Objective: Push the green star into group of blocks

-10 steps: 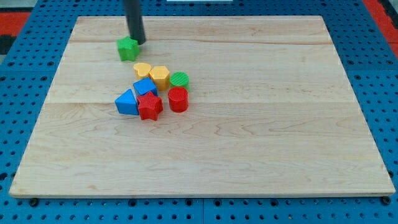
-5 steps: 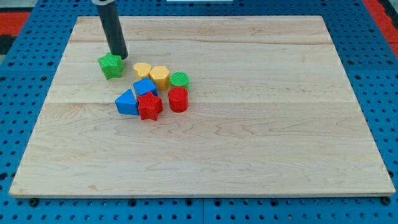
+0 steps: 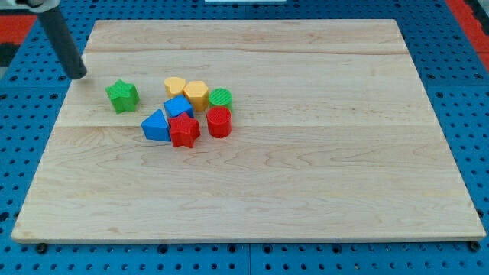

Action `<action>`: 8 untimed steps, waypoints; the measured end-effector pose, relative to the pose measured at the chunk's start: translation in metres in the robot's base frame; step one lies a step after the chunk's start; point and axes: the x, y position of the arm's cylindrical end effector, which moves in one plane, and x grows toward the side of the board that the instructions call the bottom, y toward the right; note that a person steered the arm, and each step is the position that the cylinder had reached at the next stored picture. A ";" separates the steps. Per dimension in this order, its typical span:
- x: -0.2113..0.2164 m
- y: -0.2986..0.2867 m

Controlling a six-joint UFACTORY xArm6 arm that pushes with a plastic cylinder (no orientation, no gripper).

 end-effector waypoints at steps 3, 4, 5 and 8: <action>0.020 0.077; 0.022 0.105; 0.022 0.076; 0.041 0.058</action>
